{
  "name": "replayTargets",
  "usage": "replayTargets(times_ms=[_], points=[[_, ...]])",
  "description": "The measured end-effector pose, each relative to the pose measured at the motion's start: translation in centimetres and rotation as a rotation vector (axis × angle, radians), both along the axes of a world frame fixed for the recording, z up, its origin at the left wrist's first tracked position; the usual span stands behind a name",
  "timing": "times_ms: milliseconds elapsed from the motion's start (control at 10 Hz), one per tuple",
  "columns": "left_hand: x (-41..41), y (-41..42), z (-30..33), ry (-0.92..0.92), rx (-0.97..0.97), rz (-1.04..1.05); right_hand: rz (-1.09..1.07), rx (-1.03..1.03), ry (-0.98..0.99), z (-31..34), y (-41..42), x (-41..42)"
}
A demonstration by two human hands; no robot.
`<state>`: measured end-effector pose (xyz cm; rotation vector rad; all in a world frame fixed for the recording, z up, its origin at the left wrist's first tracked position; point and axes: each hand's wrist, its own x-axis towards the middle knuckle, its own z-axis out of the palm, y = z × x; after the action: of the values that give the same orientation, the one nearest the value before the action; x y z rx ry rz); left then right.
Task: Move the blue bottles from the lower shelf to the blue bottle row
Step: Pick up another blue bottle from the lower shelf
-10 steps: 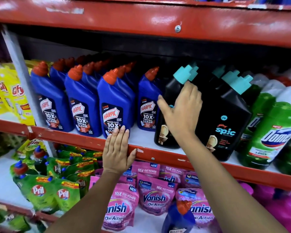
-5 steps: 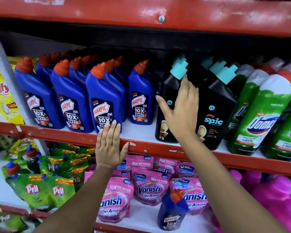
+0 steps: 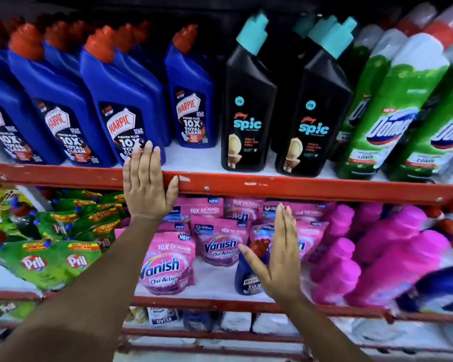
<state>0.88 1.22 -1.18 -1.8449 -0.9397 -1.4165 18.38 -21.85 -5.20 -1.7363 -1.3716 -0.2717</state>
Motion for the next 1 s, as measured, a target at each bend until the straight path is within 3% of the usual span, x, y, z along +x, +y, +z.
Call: replayTargets(times_ms=[100,300,700,1000], points=[[-0.1,0.2,0.0,-0.001,0.027,0.007,-0.014,-0.086,0.181,-3.4,-0.9,0.0],[-0.1,0.0,0.0,-0.002,0.026,-0.004,-0.002,-0.369,0.287,-6.2,-0.5,-0.2],[-0.1,0.0,0.0,0.005,0.020,-0.006,0.034,-0.303,0.233,-4.5,0.2,-0.9],[-0.2,0.2,0.2,0.010,0.005,-0.002,0.137,0.045,0.146,10.0,2.8,-2.9]])
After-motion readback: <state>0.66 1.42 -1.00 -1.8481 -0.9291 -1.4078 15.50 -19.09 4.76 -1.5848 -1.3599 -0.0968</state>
